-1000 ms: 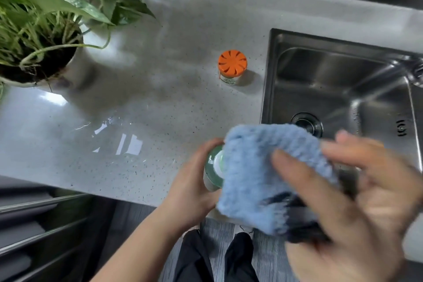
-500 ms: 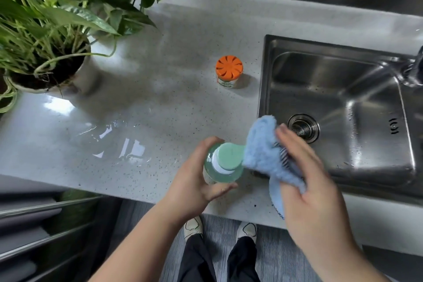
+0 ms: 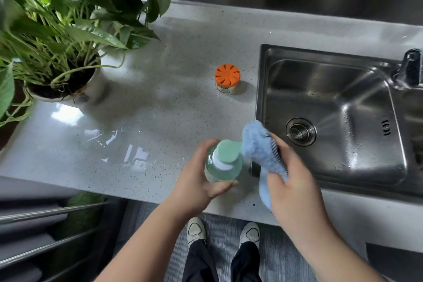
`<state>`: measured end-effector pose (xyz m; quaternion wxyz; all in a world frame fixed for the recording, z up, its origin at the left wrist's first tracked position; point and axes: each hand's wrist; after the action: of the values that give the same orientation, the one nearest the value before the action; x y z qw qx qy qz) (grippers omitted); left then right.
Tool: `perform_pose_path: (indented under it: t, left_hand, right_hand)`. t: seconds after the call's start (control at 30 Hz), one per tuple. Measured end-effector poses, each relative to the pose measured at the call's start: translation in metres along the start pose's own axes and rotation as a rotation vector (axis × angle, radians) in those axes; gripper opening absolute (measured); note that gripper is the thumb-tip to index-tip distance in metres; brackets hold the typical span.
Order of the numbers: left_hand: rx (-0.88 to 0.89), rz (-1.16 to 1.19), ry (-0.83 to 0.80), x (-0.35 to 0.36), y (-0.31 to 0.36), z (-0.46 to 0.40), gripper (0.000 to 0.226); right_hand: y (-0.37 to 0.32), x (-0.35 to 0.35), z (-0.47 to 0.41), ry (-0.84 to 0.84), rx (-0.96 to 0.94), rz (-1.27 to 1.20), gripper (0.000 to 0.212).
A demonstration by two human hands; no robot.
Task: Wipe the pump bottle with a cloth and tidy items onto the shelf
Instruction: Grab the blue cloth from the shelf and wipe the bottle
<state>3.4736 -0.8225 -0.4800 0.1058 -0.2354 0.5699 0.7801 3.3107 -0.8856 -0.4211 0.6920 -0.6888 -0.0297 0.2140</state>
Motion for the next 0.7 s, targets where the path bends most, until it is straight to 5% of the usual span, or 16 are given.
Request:
perform_pose_path:
  t: [0.1,0.23,0.33,0.47,0.57,0.7]
  left_hand:
    - [-0.043,0.186,-0.049,-0.009,0.021,0.001,0.070]
    - [0.044,0.385,-0.010,-0.038,0.077,0.004,0.081]
    - [0.122,0.402,0.096,-0.057,0.125,0.015,0.060]
    - [0.173,0.376,0.182,-0.075,0.175,0.028,0.032]
    - [0.185,0.410,0.235,-0.087,0.198,0.030,0.032]
    - [0.148,0.561,0.226,-0.112,0.214,0.045,0.042]
  right_hand:
    - [-0.014,-0.006,0.004,0.204,0.198,-0.185,0.058]
    - [-0.068,-0.013,0.008,0.024,-0.293,-0.172,0.065]
    - [-0.098,-0.011,0.000,-0.162,-0.604,0.134,0.060]
    - [-0.140,-0.004,-0.007,0.020,-0.658,0.061,0.049]
    - [-0.167,0.002,-0.006,0.131,-0.575,-0.152,0.042]
    - [-0.190,-0.002,-0.007,0.139,-0.007,-0.642,0.030]
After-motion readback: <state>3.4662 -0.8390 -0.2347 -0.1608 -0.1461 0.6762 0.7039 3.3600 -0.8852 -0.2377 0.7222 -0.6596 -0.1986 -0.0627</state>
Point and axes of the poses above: each hand's wrist, its own z-axis away from the middle knuckle, its own x-axis out of the palm, y = z × x, and after that the axes turned 11 degrees about -z, right-handed
